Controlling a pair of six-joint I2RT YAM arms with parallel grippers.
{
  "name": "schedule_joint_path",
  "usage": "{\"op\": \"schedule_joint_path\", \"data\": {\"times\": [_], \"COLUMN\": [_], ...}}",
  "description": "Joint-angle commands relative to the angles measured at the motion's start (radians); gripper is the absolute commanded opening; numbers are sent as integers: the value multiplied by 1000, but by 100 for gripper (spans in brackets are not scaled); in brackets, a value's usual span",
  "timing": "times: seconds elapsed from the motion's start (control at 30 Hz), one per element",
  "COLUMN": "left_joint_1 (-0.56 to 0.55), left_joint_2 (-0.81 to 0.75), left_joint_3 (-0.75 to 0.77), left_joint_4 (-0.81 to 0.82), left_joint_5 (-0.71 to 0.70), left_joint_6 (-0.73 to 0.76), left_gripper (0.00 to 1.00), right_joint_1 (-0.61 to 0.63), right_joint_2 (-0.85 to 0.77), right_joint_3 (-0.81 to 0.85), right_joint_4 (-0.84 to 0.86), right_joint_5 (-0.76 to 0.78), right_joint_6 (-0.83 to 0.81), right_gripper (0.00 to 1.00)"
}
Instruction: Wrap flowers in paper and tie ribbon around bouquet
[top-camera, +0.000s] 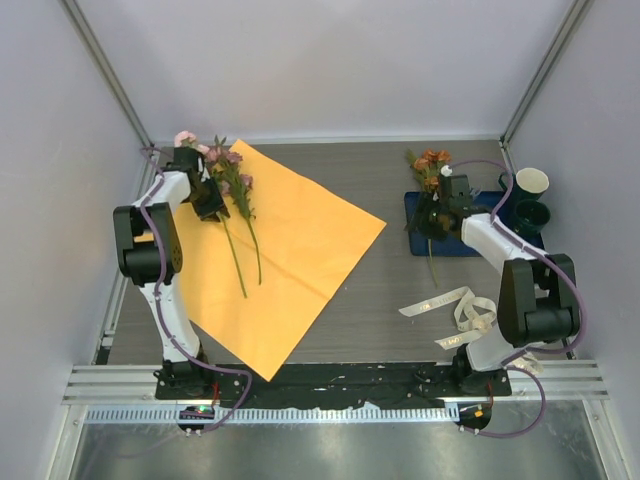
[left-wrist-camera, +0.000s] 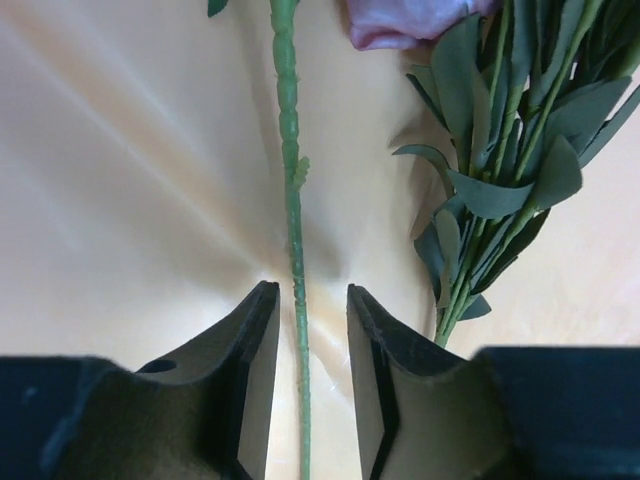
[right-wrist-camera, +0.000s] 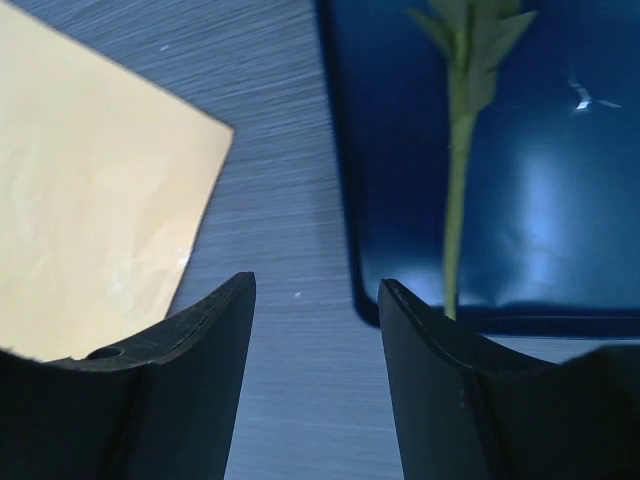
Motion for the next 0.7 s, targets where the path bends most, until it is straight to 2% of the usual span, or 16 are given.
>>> {"op": "schedule_joint_path", "data": {"times": [0.0, 0.1, 0.17, 0.3, 0.5, 0.57, 0.67], "left_joint_1": [3, -5, -19, -75, -259, -269, -272], "left_joint_2": [-63, -156, -215, -435, -701, -807, -936], "left_joint_3": [36, -16, -48, -135, -356, -454, -543], "left_joint_4": [-46, -54, -51, -37, 22, 36, 39], "left_joint_5": [-55, -66, -72, -55, -32, -23, -14], "left_joint_6": [-18, -49, -69, -115, -181, -199, -235], "left_gripper": [41, 52, 54, 61, 62, 62, 62], "right_joint_1": [-28, -68, -94, -116, -120, -120, -120], "right_joint_2": [57, 115, 138, 187, 252, 258, 264], "right_joint_3": [95, 126, 139, 170, 186, 173, 169], "right_joint_4": [-32, -43, -45, -57, -42, -29, -8], "right_joint_5": [137, 189, 194, 231, 163, 139, 73], "right_joint_6": [-39, -73, -99, -145, -168, -171, -170], "right_gripper": [59, 59, 59, 56, 45, 43, 33]}}
